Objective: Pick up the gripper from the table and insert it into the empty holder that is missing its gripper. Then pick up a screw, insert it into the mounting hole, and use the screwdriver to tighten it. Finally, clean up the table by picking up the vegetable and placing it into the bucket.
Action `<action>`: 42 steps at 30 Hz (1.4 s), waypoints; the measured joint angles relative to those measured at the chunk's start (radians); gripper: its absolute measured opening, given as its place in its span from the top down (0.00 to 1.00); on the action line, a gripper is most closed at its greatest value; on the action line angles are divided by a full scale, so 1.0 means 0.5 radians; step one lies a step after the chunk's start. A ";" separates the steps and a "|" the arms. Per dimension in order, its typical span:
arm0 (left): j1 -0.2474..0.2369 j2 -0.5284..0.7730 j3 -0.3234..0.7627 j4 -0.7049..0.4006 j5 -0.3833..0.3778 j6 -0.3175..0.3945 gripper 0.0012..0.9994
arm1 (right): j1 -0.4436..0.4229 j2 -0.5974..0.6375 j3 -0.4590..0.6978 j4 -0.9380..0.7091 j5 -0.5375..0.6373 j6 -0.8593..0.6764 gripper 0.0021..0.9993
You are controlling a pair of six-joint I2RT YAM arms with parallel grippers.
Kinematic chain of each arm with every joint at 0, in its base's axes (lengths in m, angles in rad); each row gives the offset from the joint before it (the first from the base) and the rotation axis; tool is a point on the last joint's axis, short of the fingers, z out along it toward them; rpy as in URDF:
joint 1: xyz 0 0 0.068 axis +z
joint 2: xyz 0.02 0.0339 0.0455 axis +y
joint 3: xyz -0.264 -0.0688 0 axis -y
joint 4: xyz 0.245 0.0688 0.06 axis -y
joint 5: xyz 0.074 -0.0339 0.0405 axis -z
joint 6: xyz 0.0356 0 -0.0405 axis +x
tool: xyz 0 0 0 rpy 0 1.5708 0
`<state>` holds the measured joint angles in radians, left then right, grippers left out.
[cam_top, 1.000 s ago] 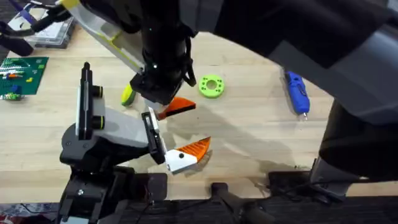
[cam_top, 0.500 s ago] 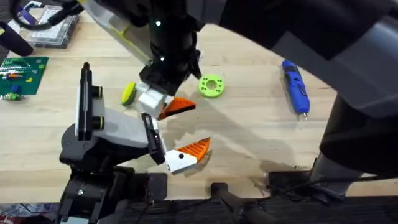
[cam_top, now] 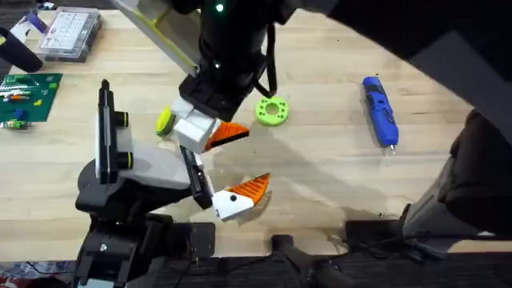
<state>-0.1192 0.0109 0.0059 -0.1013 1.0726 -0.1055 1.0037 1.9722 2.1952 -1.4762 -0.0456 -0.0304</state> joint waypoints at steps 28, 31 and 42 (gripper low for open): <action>0.000 0.000 0.000 0.000 0.000 0.000 0.01 | 0.001 0.066 0.000 0.070 -0.114 0.009 0.62; 0.000 0.000 0.000 0.000 0.000 0.000 0.01 | 0.003 0.119 0.000 0.072 -0.114 0.008 0.62; 0.000 0.000 0.000 0.000 0.000 0.000 0.01 | 0.005 0.146 -0.002 0.136 -0.115 -0.007 0.73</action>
<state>-0.1192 0.0109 0.0059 -0.1013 1.0725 -0.1055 1.0061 2.0453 2.1944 -1.4084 -0.1031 -0.0339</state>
